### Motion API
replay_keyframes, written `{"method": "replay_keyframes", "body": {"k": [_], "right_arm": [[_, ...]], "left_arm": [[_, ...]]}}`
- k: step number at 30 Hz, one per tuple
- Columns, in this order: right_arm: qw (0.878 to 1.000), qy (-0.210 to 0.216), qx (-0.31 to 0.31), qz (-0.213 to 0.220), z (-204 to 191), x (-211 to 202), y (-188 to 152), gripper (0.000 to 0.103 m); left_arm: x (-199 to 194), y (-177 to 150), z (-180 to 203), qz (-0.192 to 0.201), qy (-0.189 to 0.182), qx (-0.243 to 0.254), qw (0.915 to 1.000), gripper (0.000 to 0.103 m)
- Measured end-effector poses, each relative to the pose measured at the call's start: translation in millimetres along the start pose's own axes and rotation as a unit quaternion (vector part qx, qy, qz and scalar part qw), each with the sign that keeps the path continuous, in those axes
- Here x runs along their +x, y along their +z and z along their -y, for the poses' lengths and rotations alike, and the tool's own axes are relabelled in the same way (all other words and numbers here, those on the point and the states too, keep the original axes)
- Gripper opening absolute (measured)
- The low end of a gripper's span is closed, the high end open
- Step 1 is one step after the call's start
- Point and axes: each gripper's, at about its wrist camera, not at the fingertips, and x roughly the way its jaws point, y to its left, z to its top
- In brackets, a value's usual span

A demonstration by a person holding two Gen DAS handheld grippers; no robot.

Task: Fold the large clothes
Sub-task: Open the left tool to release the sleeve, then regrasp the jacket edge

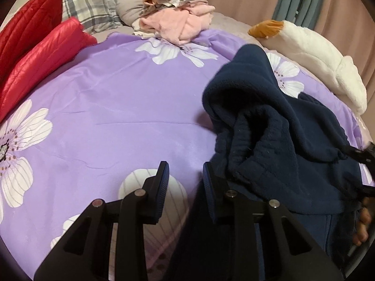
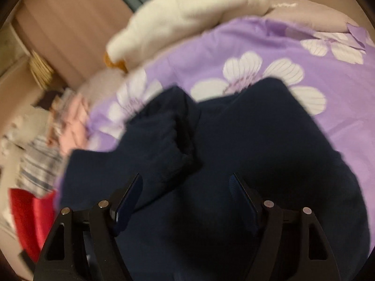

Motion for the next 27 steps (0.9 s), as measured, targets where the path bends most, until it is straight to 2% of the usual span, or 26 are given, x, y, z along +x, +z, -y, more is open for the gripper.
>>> {"method": "replay_keyframes", "body": {"k": [2,3,4,6,7,10,15,18,20,22,27], "right_arm": [[1.000,0.017,0.014,-0.009,-5,18,0,0.077],[1.000,0.003,0.022,0.000,-9,24,1,0.076],[0.999,-0.018,0.021,0.018,-14,26,1,0.059],[0.999,-0.050,-0.006,0.021,-27,27,3,0.023],[0.998,-0.058,-0.020,0.023,-33,26,3,0.017],[0.994,-0.077,-0.053,0.050,-44,6,3,0.014],[0.989,-0.068,-0.041,0.127,-23,-66,24,0.014],[0.979,-0.103,-0.055,0.166,-2,-103,29,0.014],[0.974,-0.134,-0.058,0.175,16,-115,26,0.014],[0.974,-0.152,-0.042,0.164,42,-116,21,0.014],[0.981,-0.176,-0.009,0.075,91,-78,3,0.016]], "left_arm": [[-4,3,-3,0.007,0.010,-0.006,0.9999,0.029],[-7,4,-6,0.013,0.013,-0.012,0.9997,0.030],[-8,5,-8,0.017,0.014,-0.016,0.9996,0.030],[-10,7,-10,0.020,0.017,-0.016,0.9995,0.030],[-10,8,-11,0.020,0.020,-0.012,0.9995,0.030],[-10,10,-14,0.020,0.028,-0.018,0.9992,0.030],[-18,10,-16,0.026,0.027,-0.025,0.9990,0.030],[-22,6,-10,0.033,0.033,-0.011,0.9988,0.030],[-22,5,-8,0.029,0.029,-0.009,0.9991,0.030],[-21,2,-5,0.018,0.024,-0.010,0.9995,0.030],[-16,-3,5,0.025,0.050,0.013,0.9984,0.030]]}}
